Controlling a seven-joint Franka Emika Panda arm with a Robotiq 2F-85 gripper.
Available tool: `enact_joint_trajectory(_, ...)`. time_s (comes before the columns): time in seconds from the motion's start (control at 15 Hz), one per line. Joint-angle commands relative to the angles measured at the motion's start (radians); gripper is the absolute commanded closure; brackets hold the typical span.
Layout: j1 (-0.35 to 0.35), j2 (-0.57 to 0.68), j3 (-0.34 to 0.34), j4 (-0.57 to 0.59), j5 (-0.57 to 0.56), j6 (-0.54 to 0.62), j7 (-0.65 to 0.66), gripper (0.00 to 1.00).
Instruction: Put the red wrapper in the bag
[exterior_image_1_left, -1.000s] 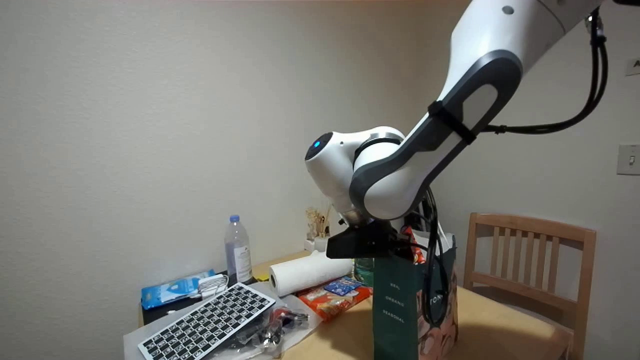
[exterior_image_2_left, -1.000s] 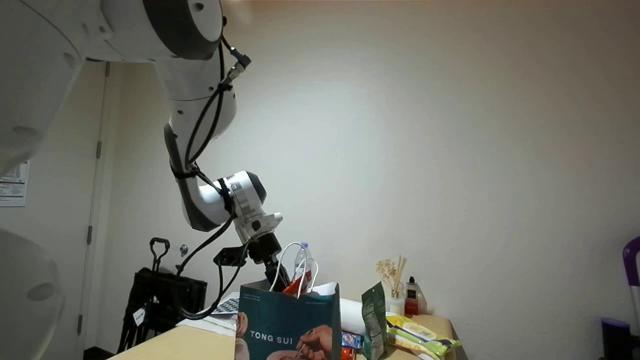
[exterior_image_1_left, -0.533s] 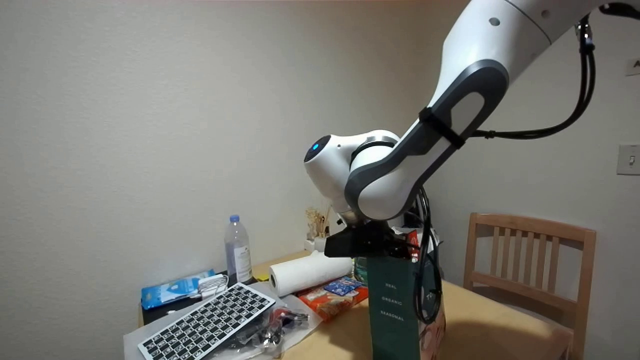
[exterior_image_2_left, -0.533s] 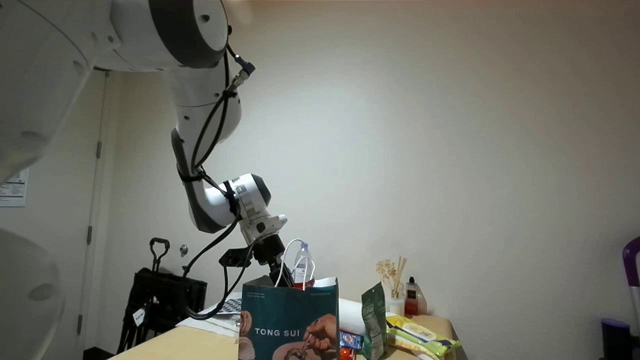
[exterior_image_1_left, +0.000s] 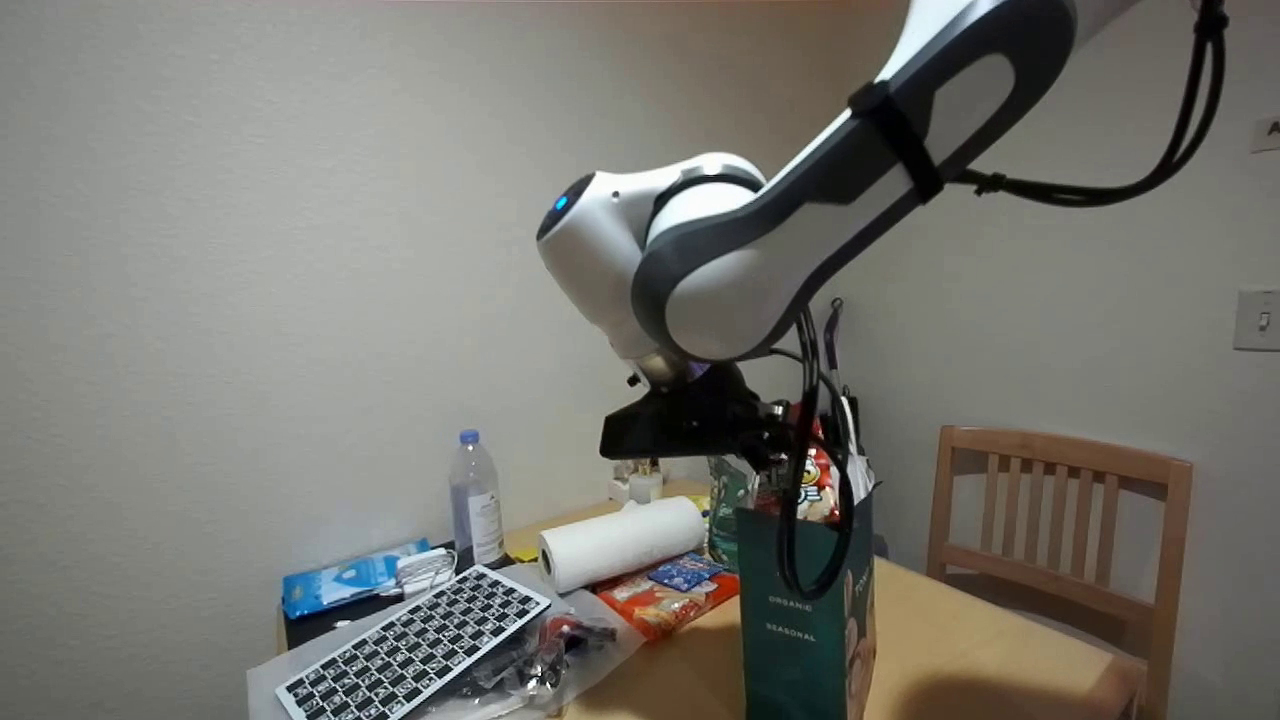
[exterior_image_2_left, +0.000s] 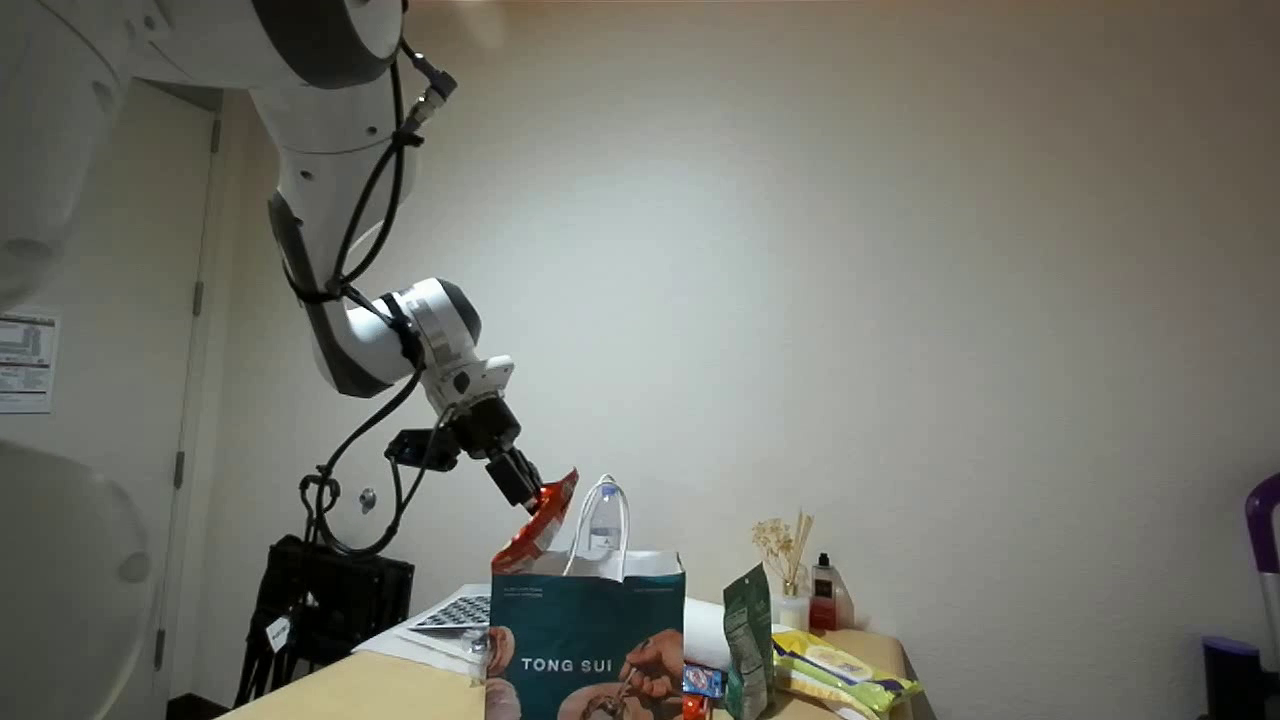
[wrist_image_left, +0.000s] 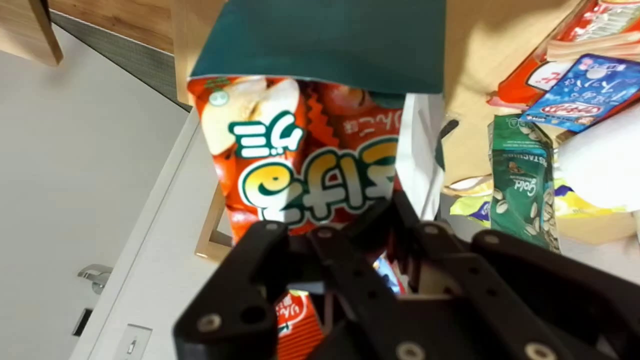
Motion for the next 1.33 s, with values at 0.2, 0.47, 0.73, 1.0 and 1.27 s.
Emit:
enact_joint_trajectory(0.2,0.022,-0.074,0.083,0.007,-0.003,-0.122,0.062,0.96)
enact_joint_trajectory(0.47,0.024,-0.090,0.094,0.005,-0.003,-0.136,0.068,0.96)
enact_joint_trajectory(0.73,0.024,-0.087,0.094,0.005,-0.007,-0.136,0.071,0.99)
enact_joint_trajectory(1.0,0.013,-0.099,0.083,-0.006,-0.038,-0.120,0.101,0.99)
enact_joint_trajectory(1.27,-0.027,-0.108,0.058,-0.017,-0.037,-0.095,0.124,0.99)
